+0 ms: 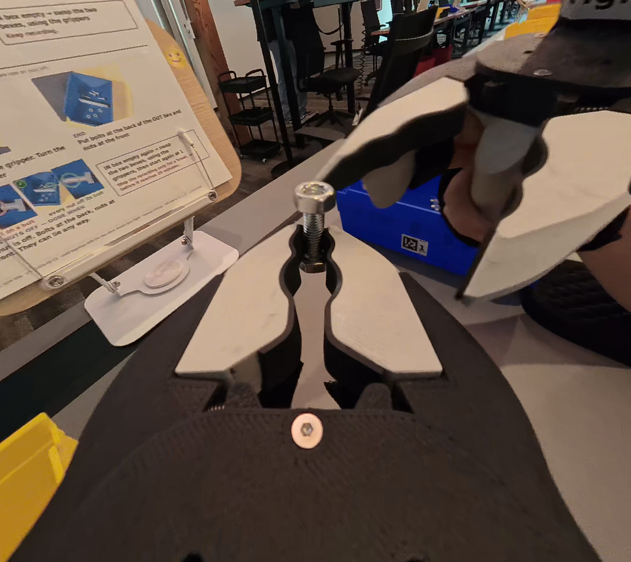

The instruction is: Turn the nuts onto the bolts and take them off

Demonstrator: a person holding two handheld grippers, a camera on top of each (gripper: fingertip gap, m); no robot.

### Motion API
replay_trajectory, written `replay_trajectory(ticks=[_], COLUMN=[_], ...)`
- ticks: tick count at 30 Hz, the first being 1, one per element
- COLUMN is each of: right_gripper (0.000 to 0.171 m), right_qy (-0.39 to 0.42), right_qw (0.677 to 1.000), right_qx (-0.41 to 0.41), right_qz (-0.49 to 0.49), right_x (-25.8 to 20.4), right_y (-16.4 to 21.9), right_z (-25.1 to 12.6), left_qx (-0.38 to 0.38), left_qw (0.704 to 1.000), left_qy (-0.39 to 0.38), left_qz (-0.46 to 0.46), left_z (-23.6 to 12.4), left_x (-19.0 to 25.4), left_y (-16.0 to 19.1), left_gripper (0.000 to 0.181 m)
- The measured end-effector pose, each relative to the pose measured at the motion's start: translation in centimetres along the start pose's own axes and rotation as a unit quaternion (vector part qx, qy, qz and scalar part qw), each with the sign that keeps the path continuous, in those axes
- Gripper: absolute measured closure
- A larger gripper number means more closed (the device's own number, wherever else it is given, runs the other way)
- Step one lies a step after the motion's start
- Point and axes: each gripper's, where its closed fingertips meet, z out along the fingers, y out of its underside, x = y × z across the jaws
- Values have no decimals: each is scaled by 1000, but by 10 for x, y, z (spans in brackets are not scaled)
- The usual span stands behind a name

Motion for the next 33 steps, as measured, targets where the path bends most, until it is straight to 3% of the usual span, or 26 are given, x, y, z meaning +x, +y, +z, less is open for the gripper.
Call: replay_trajectory(ticks=[2, 3, 7, 12, 13, 14, 15, 17, 21, 27, 29, 33], right_gripper=[122, 122, 97, 92, 100, 134, 139, 137, 103, 89, 138, 114], right_qy=[-21, -12, 32, -11, -31, -78, -110, -76, 37, -52, -99, -33], right_qw=[1000, 1000, 999, 1000, 999, 996, 993, 996, 998, 997, 994, 999], right_qx=[-6, 1, 43, 16, -4, -24, -27, 2, 51, 15, 4, 20], right_qz=[-9, -4, -10, 13, 17, 23, 35, 37, 2, 49, 38, 28], right_x=[-7, -5, 8, -7, -13, -26, -37, -28, 9, -16, -30, -10], right_y=[-3, -7, -13, -8, -6, -5, -8, -19, -20, -13, -16, -17], right_z=[-7, -9, -6, -1, -5, -11, -16, -18, -13, -8, -19, -17], left_qx=[6, 8, 19, 22, 25, 28, 33, 36, 34, 30, 33, 37], left_qw=[1000, 1000, 999, 998, 999, 998, 998, 997, 995, 996, 995, 993], left_qy=[-1, 2, 43, 41, 32, 28, 31, 38, 83, 69, 67, 87], left_qz=[-12, -18, -23, -29, -37, -46, -52, -57, -34, -39, -65, -75], left_z=[-3, -3, -1, -3, -5, -7, -9, -11, -6, -7, -11, -12], left_x=[-5, -5, 11, 10, 4, -2, -4, -4, 21, 15, 6, 12], left_y=[-2, -2, -6, -8, -9, -10, -12, -14, -14, -14, -16, -18], left_gripper=[172, 172, 172, 171, 172, 172, 172, 172, 172, 171, 172, 172])
